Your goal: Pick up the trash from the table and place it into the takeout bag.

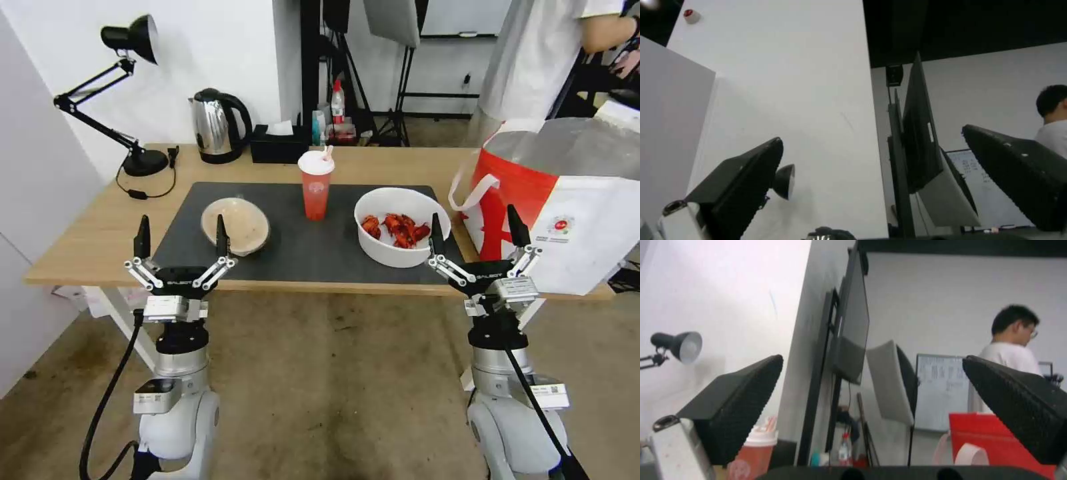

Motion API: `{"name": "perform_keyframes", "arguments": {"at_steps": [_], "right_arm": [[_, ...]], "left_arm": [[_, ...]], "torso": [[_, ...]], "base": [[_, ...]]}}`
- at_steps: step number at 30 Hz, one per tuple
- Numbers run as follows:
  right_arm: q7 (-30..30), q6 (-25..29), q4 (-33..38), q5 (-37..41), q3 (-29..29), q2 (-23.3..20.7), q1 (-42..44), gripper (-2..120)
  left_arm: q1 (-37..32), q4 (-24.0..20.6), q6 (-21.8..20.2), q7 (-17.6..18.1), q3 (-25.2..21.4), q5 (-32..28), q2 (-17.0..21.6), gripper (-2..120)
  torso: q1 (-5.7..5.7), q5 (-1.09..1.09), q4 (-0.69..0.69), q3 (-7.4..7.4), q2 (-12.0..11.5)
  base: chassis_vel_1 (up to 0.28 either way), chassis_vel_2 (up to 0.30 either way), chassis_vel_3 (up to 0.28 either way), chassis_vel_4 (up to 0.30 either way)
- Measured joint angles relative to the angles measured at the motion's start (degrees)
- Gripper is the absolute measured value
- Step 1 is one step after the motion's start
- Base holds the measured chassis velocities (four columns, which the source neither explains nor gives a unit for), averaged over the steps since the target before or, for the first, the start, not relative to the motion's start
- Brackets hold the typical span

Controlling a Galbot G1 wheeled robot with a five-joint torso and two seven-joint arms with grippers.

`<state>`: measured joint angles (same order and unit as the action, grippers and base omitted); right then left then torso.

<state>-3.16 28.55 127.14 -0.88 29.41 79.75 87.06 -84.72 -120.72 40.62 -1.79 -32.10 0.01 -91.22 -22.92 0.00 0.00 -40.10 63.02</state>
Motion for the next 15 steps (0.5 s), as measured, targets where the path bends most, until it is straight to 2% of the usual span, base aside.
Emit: {"name": "perform_keyframes", "arguments": {"at_steps": [6,10,11,13,15], "right_arm": [[-0.15,-1.60,0.32,0.14,-0.45,-0.62,-0.18,100],[-2.34,-12.55,2.06,2.77,-2.42,-3.66,-1.74,100],[-2.34,-12.55,2.06,2.77,-2.42,-3.66,-1.74,100],[-4.27,-19.39,3.64,5.64,-3.61,-4.72,-2.98,100],[-4.72,-21.38,4.06,6.33,-3.75,-4.98,-3.31,100]], "left_arm": [[-0.21,0.00,-0.07,-0.56,0.77,-0.01,0.02,100],[-0.46,-0.33,-0.10,-0.80,0.97,-0.04,0.13,100],[-0.46,-0.33,-0.10,-0.80,0.97,-0.04,0.13,100],[-0.86,-0.39,0.11,-0.92,1.08,-0.05,0.17,100],[-0.96,-0.40,0.17,-0.94,1.15,-0.05,0.17,100]], "torso": [[0.00,0.01,0.00,0.00,0.00],[0.00,0.01,0.00,0.00,0.00],[0.00,0.01,0.00,0.00,0.00],[0.00,0.00,0.00,0.00,0.00],[0.00,0.00,0.00,0.00,0.00]], "base": [[0.000,0.000,0.000,0.000],[0.000,0.000,0.000,0.000],[0.000,0.000,0.000,0.000],[0.000,0.000,0.000,0.000],[0.000,0.000,0.000,0.000]]}}
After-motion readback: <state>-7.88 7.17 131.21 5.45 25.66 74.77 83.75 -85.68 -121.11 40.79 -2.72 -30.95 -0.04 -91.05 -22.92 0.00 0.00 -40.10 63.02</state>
